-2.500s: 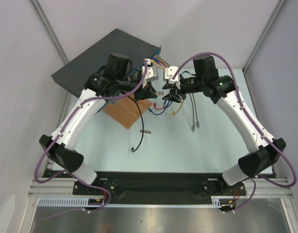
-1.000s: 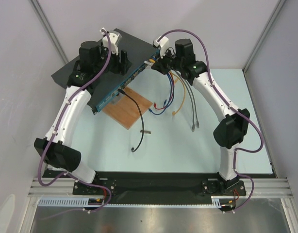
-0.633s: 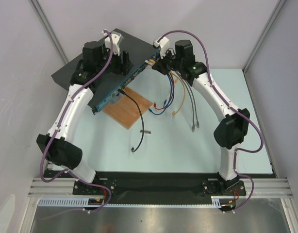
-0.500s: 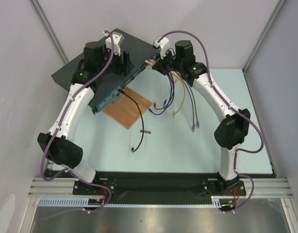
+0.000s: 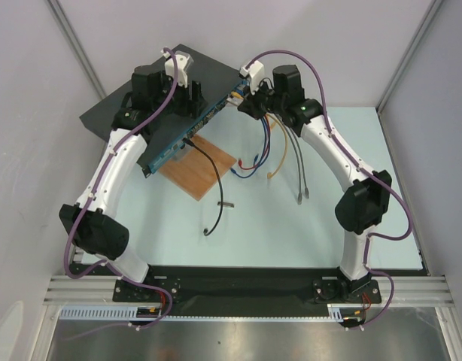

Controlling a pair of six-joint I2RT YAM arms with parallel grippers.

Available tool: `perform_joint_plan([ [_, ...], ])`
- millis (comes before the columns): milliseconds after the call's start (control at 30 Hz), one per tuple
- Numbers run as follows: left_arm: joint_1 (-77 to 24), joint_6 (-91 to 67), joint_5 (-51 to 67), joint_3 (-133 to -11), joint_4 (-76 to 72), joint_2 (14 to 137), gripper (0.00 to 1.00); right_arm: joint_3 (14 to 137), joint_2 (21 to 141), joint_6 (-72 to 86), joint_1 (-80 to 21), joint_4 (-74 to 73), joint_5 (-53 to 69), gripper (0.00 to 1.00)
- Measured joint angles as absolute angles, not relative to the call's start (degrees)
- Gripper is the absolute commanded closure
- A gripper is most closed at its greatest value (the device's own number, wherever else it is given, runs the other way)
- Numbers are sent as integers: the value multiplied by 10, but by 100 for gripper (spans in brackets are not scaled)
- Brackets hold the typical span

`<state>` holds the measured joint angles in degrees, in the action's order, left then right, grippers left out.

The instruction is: Insert the plug into the switch port

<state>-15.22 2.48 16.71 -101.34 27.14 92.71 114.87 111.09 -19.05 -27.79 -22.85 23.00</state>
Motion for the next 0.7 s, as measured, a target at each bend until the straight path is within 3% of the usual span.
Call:
perform_joint_plan([
  [700, -152, 23, 169, -1013, 271, 927, 30, 1170, 1127, -189, -287, -225, 216, 100],
])
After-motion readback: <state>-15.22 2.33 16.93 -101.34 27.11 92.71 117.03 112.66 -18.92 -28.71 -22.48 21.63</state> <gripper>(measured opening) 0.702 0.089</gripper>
